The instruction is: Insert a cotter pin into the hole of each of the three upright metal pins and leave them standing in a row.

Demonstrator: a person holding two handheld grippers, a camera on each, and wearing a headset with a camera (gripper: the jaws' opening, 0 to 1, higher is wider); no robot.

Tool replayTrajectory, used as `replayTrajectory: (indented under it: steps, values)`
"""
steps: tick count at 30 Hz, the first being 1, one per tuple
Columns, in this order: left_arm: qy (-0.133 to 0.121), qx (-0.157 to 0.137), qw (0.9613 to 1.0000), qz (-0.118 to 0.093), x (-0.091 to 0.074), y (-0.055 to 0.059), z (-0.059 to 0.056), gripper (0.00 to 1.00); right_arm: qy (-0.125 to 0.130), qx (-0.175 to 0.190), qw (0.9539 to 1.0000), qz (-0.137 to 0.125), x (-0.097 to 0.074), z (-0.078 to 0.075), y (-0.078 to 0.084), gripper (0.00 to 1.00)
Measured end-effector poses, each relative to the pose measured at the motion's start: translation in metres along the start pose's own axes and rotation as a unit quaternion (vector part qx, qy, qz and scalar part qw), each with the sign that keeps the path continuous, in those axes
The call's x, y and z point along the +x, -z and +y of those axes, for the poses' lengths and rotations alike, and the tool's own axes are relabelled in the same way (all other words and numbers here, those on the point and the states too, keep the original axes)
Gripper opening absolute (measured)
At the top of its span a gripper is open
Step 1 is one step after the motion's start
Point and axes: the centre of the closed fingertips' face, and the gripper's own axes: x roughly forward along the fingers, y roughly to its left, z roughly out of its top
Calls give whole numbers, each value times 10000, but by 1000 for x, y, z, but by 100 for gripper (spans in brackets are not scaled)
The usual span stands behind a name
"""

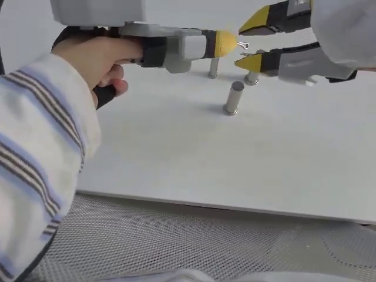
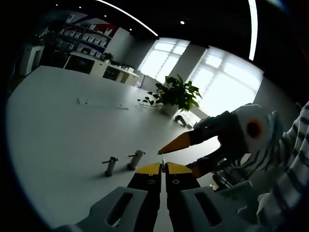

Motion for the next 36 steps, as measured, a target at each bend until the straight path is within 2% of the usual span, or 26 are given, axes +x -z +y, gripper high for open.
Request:
replayTrajectory:
  steps: [5,8,11,13,14,16,18,19,20,23,25,28,35,36]
  values:
    - [81,538,9984,155,-6,4,-6,0,-223,769,9966,-220,0,-3,8,19]
    - [120,862,9961,168,-8,4,-7,0,-367,1172,9918,-361,-2,-2,8,19]
    - [213,1228,9921,167,-10,3,-11,0,-632,1602,9836,-538,-2,3,8,18]
    - [296,1434,9891,126,-11,1,-14,0,-696,1689,9815,-580,-2,4,9,16]
    - [321,1550,9873,104,-11,0,-15,0,-728,1730,9804,-607,-3,5,9,14]
    - [388,1897,9810,124,-12,1,-18,0,-899,1886,9755,-695,-3,11,8,14]
    - [487,2199,9739,293,-13,7,-20,0,-1078,1993,9705,-822,-4,16,5,14]
    - [567,2402,9685,316,-13,9,-23,0,-1126,2067,9681,-864,-4,18,4,13]
    - [621,2485,9661,312,-14,10,-25,0,-1187,2094,9664,-898,-4,20,3,13]
    - [778,2644,9608,292,-14,13,-30,0,-1315,2120,9636,-961,-5,25,1,10]
    - [893,2832,9544,296,-15,15,-34,0,-1374,2148,9617,-1006,-5,28,0,7]
    - [970,2875,9522,355,-16,18,-35,0,-1484,2179,9588,-1061,-6,31,-3,1]
    - [1182,2902,9485,464,-15,22,-38,0,-1687,2089,9577,-1036,-9,41,-4,0]
    - [1217,2938,9467,519,-16,25,-38,0,-1729,2078,9573,-1026,-10,43,-4,0]
